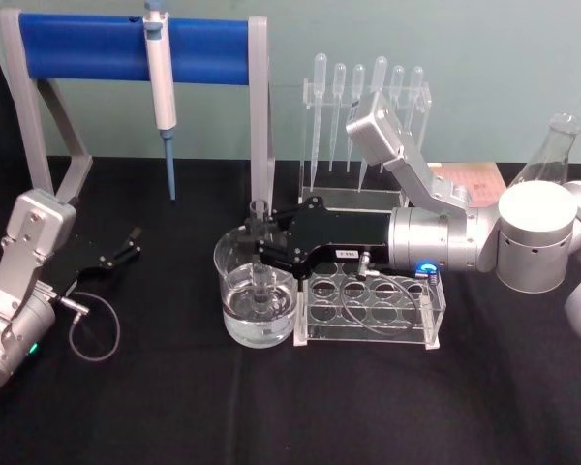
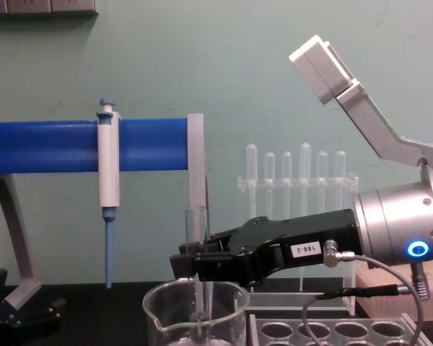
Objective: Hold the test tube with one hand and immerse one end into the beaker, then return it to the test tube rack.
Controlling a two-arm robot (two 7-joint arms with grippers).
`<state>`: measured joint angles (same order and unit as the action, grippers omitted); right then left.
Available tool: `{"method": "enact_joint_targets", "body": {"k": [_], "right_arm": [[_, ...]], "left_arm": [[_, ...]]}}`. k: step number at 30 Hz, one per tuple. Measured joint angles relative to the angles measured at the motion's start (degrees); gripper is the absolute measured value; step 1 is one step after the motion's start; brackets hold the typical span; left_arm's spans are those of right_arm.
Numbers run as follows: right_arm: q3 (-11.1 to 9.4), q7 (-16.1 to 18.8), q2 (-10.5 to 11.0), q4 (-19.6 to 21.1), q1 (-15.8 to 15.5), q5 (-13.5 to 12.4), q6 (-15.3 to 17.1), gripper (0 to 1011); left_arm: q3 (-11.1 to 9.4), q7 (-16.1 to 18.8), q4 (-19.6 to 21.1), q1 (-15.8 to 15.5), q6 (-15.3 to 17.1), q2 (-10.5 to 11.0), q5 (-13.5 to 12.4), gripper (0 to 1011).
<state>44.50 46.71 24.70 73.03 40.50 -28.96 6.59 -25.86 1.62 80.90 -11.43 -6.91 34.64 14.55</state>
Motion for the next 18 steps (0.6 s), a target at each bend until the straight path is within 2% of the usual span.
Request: {"method": "enact_joint_targets", "body": {"k": [18], "right_arm": [[-0.4, 0.0, 0.1, 0.4, 0.0, 0.1, -0.1, 234]], "left_arm": [[0.0, 0.0, 0.0, 0.0, 0.0, 0.0, 0.0, 1000]]}}
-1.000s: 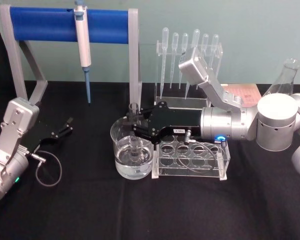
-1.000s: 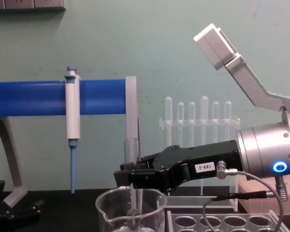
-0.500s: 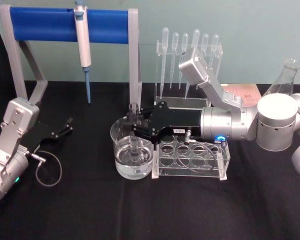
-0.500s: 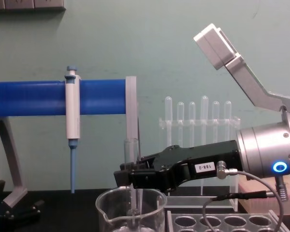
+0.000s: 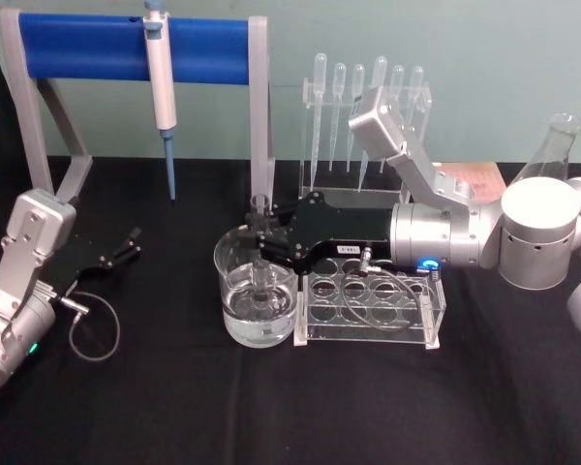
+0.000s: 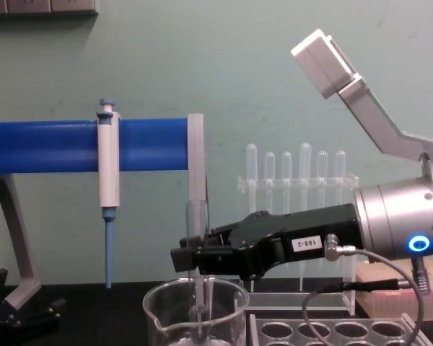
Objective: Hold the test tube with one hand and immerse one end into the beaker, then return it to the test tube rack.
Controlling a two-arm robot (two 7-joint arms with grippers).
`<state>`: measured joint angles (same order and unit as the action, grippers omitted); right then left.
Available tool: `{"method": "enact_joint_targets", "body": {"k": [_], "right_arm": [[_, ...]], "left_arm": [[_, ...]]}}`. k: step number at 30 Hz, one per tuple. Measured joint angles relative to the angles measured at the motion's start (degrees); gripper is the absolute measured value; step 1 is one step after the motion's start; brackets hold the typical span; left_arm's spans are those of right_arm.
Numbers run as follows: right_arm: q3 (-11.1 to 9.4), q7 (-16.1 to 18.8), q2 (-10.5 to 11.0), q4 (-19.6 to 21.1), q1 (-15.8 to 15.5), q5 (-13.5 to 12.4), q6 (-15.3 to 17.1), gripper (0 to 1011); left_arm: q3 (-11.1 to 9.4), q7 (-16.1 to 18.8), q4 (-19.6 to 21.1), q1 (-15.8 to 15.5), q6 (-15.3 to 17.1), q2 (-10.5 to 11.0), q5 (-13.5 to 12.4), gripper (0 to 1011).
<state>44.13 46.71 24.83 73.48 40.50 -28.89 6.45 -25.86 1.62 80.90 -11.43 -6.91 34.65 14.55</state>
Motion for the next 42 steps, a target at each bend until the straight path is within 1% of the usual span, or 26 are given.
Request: {"method": "enact_joint_targets", "body": {"k": [10, 13, 14, 19, 23, 26, 29, 30, 33, 36, 39, 42], "right_arm": [[-1.2, -0.2, 1.1, 2.7, 0.3, -0.1, 0.3, 234], [-1.8, -0.3, 1.7, 4.3, 0.3, -0.8, 0.7, 234], [-1.8, -0.3, 1.7, 4.3, 0.3, -0.8, 0.7, 234], [-2.6, -0.6, 2.9, 7.4, 0.3, -1.9, 1.4, 234], [-2.9, -0.8, 3.7, 9.0, 0.5, -2.3, 1.9, 234], [-3.3, -1.1, 4.6, 10.7, 0.6, -2.9, 2.6, 234], [-4.2, -1.7, 6.2, 13.3, 0.6, -4.0, 3.4, 234], [-4.2, -1.7, 6.2, 13.3, 0.6, -4.0, 3.4, 234], [-5.4, -2.3, 7.9, 15.9, 0.1, -5.3, 4.0, 234], [-6.2, -2.7, 9.2, 17.7, -0.4, -6.4, 4.3, 234], [-7.6, -3.5, 11.4, 20.6, -1.5, -8.1, 4.9, 234], [-8.1, -4.0, 12.8, 22.1, -2.2, -8.7, 5.1, 234]], "left_arm": [[0.0, 0.0, 0.0, 0.0, 0.0, 0.0, 0.0, 1000], [0.0, 0.0, 0.0, 0.0, 0.0, 0.0, 0.0, 1000], [0.0, 0.0, 0.0, 0.0, 0.0, 0.0, 0.0, 1000], [0.0, 0.0, 0.0, 0.0, 0.0, 0.0, 0.0, 1000], [0.0, 0.0, 0.0, 0.0, 0.0, 0.0, 0.0, 1000], [0.0, 0.0, 0.0, 0.0, 0.0, 0.0, 0.0, 1000], [0.0, 0.0, 0.0, 0.0, 0.0, 0.0, 0.0, 1000], [0.0, 0.0, 0.0, 0.0, 0.0, 0.0, 0.0, 1000], [0.0, 0.0, 0.0, 0.0, 0.0, 0.0, 0.0, 1000], [0.0, 0.0, 0.0, 0.0, 0.0, 0.0, 0.0, 1000], [0.0, 0.0, 0.0, 0.0, 0.0, 0.0, 0.0, 1000], [0.0, 0.0, 0.0, 0.0, 0.0, 0.0, 0.0, 1000]]}}
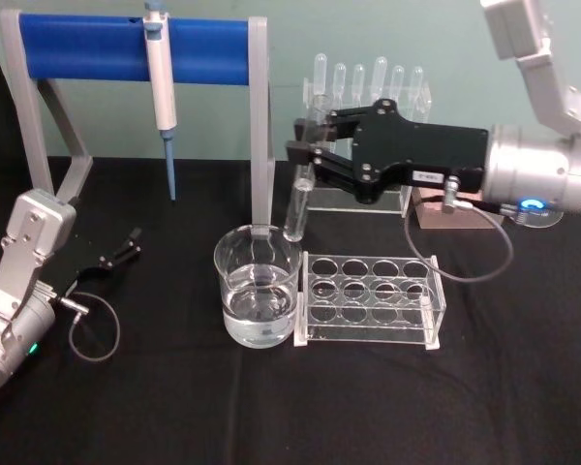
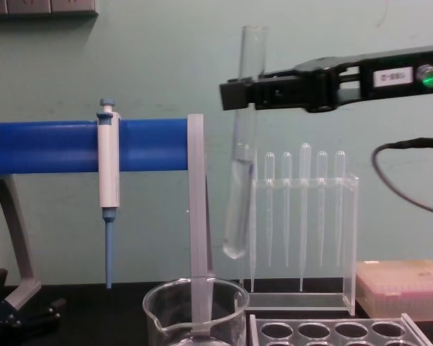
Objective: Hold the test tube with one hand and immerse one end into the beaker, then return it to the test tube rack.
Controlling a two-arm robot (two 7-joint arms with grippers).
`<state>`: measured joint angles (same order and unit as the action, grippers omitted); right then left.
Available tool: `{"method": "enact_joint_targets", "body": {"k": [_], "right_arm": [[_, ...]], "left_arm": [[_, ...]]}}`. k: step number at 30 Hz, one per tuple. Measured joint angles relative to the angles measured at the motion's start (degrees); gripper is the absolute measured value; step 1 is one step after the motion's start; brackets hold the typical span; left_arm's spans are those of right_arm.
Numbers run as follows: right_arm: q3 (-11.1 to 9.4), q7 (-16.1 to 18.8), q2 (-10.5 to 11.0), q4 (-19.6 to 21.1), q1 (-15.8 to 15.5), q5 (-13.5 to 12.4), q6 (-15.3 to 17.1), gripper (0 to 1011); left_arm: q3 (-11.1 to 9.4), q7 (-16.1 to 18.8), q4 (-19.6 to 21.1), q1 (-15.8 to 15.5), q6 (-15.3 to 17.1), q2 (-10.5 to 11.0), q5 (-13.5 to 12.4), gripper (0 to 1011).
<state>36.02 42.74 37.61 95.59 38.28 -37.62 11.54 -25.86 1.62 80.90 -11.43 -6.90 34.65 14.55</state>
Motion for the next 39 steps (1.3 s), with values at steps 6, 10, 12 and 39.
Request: {"method": "enact_joint_targets", "body": {"k": [6, 10, 12, 39], "right_arm": [[-1.8, -1.8, 4.5, 4.0, -3.7, -1.5, 0.1, 234], [-3.4, -3.1, 7.5, 5.9, -7.4, -2.5, -0.9, 234], [-3.8, -3.5, 8.3, 6.3, -8.7, -2.7, -1.3, 234], [-6.7, -5.3, 8.0, 3.2, -14.8, -0.2, -4.5, 234]], "left_arm": [[0.0, 0.0, 0.0, 0.0, 0.0, 0.0, 0.0, 1000], [0.0, 0.0, 0.0, 0.0, 0.0, 0.0, 0.0, 1000], [0.0, 0.0, 0.0, 0.0, 0.0, 0.0, 0.0, 1000], [0.0, 0.0, 0.0, 0.0, 0.0, 0.0, 0.0, 1000]]}}
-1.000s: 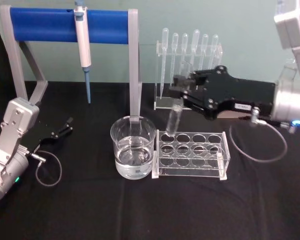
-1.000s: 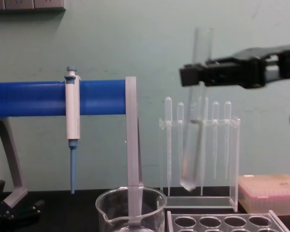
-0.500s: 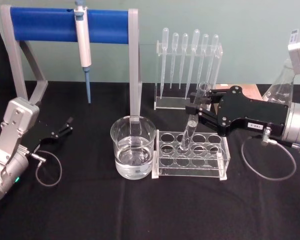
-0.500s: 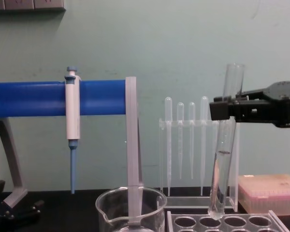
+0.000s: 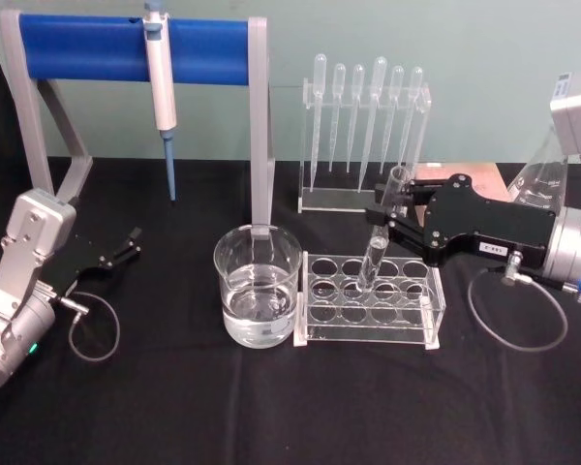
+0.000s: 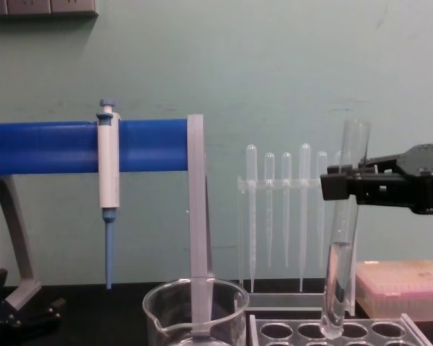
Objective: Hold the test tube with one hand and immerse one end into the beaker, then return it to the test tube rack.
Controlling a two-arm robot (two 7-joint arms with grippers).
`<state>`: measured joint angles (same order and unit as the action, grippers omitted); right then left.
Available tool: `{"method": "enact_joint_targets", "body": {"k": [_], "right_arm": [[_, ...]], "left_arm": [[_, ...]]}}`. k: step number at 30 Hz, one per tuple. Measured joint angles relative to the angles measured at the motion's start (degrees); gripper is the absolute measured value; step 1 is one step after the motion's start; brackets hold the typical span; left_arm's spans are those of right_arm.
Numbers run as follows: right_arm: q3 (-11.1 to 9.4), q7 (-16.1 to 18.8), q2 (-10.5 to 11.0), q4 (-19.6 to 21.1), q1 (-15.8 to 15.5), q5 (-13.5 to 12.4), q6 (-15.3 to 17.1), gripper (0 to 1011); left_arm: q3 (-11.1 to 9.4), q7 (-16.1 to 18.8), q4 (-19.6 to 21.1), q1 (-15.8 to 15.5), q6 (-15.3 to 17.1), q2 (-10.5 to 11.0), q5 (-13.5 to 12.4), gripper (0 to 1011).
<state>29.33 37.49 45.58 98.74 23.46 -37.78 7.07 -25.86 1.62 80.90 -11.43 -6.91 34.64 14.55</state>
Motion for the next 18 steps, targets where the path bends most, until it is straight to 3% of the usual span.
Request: {"method": "enact_joint_targets", "body": {"k": [18], "right_arm": [[0.2, 0.5, -2.1, -2.6, -0.6, 1.8, -0.3, 234]], "left_arm": [[0.0, 0.0, 0.0, 0.0, 0.0, 0.0, 0.0, 1000]]}}
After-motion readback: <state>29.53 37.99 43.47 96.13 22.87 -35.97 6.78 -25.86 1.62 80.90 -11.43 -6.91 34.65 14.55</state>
